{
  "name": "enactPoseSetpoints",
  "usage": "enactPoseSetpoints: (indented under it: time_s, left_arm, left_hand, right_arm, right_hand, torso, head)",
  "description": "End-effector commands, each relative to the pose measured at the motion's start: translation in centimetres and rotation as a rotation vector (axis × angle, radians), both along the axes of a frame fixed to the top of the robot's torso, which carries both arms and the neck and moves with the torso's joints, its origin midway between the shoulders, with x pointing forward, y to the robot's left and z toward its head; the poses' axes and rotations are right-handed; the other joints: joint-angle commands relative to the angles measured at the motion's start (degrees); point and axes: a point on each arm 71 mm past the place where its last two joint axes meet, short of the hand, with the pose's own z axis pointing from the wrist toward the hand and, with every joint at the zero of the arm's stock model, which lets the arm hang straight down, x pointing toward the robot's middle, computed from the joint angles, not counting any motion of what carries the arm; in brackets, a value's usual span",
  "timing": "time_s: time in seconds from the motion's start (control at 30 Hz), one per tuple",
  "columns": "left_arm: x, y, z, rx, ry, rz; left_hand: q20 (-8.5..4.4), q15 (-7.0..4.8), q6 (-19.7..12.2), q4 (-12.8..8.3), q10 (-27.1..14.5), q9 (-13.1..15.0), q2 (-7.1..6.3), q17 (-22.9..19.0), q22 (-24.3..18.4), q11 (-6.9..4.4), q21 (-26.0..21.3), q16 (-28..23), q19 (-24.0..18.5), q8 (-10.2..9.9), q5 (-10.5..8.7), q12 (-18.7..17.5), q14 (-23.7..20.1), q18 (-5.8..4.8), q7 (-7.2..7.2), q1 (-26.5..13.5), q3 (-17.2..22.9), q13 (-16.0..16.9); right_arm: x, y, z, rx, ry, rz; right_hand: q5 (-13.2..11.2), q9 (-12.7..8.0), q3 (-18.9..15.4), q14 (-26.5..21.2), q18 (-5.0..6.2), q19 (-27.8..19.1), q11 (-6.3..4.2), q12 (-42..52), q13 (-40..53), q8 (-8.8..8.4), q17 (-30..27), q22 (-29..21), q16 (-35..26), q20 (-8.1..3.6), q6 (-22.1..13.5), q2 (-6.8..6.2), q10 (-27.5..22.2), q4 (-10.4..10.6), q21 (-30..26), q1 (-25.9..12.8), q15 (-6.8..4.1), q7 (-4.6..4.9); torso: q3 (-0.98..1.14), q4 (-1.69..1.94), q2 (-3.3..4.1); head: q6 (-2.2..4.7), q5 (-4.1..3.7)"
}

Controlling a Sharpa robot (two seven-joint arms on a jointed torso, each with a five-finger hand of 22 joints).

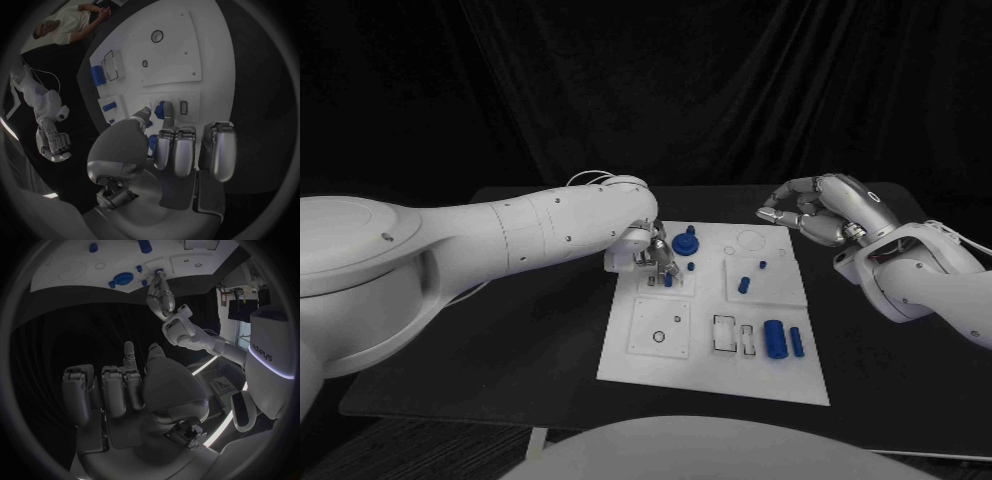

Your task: Assemble the parts on the task board

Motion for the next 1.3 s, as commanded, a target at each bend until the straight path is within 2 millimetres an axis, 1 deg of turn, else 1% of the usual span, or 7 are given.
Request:
enactPoseSetpoints:
  time_s: [0.03, 0.33, 0.53, 0.6, 0.83, 1.0, 1.3]
  left_arm:
    - [-0.13, -0.28, -0.08, -0.019, 0.010, -0.012]
    - [-0.07, -0.22, -0.07, -0.023, 0.008, -0.010]
    - [0.01, -0.15, -0.08, -0.024, 0.006, -0.008]
    - [0.02, -0.17, -0.07, -0.025, 0.006, -0.008]
    - [0.07, -0.33, -0.04, -0.034, 0.000, -0.008]
    - [0.10, -0.50, -0.01, -0.041, -0.003, -0.011]
    - [0.13, -0.74, 0.02, -0.051, -0.008, -0.015]
  left_hand:
    - [-0.12, -0.25, -0.5, 0.1, 6.0, 0.8, 0.53, 15.1, 7.7, -0.18, -0.3, 0.1, 0.8, 0.5, -0.27, 0.1, 6.0, 0.25, 0.06, 0.3, -0.4, 15.1]
    - [-0.30, -0.45, -1.4, 1.6, 6.0, 5.6, 1.03, 15.1, 8.0, -0.46, -0.3, 0.1, 0.8, 3.6, 0.48, 0.1, 6.0, 0.24, -0.32, 0.1, -1.7, 15.1]
    - [-0.46, -0.61, -2.8, 1.5, 6.0, 8.2, 1.45, 15.1, 7.9, -0.64, -0.7, 0.1, 0.6, 4.4, 5.78, 0.1, 6.0, 0.31, -0.52, 1.6, -1.2, 15.1]
    - [-0.47, -0.60, -2.9, 1.6, 6.0, 8.5, 1.53, 15.1, 7.9, -0.65, -0.7, 0.1, 0.7, 4.5, 6.51, 0.1, 6.0, 0.30, -0.52, 1.6, -1.1, 15.1]
    - [-0.55, -0.68, -3.3, 2.3, 6.0, 9.6, 1.72, 15.1, 8.1, -0.75, -0.8, 0.1, 0.6, 4.3, 13.05, 0.1, 6.0, 0.32, -0.65, 2.2, 0.3, 15.1]
    - [-0.63, -0.78, -3.3, 2.2, 6.0, 10.1, 1.29, 15.1, 8.2, -0.87, -0.9, 0.1, 0.6, 4.3, 16.64, 0.1, 6.0, 0.32, -0.79, 2.9, 1.7, 15.1]
    - [-0.77, -0.93, -3.2, 0.8, 6.0, 10.7, 0.29, 15.1, 8.3, -1.06, -0.8, 0.1, 0.7, 4.3, 18.10, 0.1, 6.0, 0.29, -1.02, 4.5, 3.4, 15.1]
  right_arm:
    - [0.01, -0.06, -0.15, -0.001, 0.009, -0.012]
    - [0.00, -0.06, -0.19, -0.002, 0.011, -0.012]
    - [0.00, -0.07, -0.21, -0.002, 0.012, -0.013]
    - [0.00, -0.06, -0.22, -0.002, 0.013, -0.013]
    - [-0.02, -0.04, -0.24, -0.003, 0.015, -0.012]
    - [-0.03, -0.02, -0.25, -0.003, 0.017, -0.012]
    - [-0.05, -0.02, -0.27, -0.003, 0.019, -0.012]
  right_hand:
    - [0.2, -0.1, -0.2, 6.0, -0.34, 5.7, -0.50, 0.1, 15.1, -0.13, 15.1, 15.0, 0.1, -0.31, 0.4, 0.03, 6.0, 0.1, -0.1, 0.3, -0.34, 0.16]
    - [0.3, -0.1, -0.3, 6.0, -0.33, 5.7, -0.51, 0.1, 15.1, -0.13, 15.1, 15.0, 0.1, -0.31, 0.4, 0.07, 6.0, 0.2, -0.2, 0.3, -0.34, 0.16]
    - [0.3, -0.1, -0.3, 6.0, -0.33, 5.7, -0.51, 0.1, 15.1, -0.13, 15.1, 15.0, 0.1, -0.31, 0.4, 0.07, 6.0, 0.2, -0.2, 0.3, -0.34, 0.16]
    - [0.3, -0.1, -0.3, 6.0, -0.32, 5.7, -0.51, 0.1, 15.1, -0.14, 15.1, 14.9, 0.1, -0.32, 0.5, 0.11, 6.0, 0.2, -0.2, 0.3, -0.34, 0.15]
    - [0.3, -0.1, -0.3, 6.0, -0.31, 5.7, -0.51, 0.1, 15.1, -0.14, 15.1, 14.9, 0.1, -0.32, 0.5, 0.17, 6.0, 0.2, -0.2, 0.2, -0.34, 0.15]
    - [0.3, -0.1, -0.3, 6.0, -0.32, 5.7, -0.51, 0.1, 15.1, -0.15, 15.1, 14.9, 0.1, -0.32, 0.5, 0.27, 6.0, 0.3, -0.2, 0.2, -0.34, 0.15]
    - [0.4, -0.1, -0.3, 6.0, -0.32, 5.7, -0.52, 0.1, 15.1, -0.17, 15.1, 14.9, 0.1, -0.32, 0.5, 0.37, 6.0, 0.3, -0.2, 0.2, -0.35, 0.15]
  torso:
    - [-0.01, -0.01, 0.00]
    - [0.00, 0.01, -0.02]
    - [0.00, 0.03, 0.01]
    - [0.00, 0.03, 0.02]
    - [-0.01, 0.03, 0.02]
    - [0.02, 0.06, 0.00]
    - [-0.02, 0.05, 0.03]
  head:
    - [-0.01, 0.00]
    - [-0.01, 0.07]
    - [-0.01, 0.15]
    - [-0.01, 0.18]
    - [-0.01, 0.22]
    - [-0.01, 0.16]
    - [-0.01, 0.18]
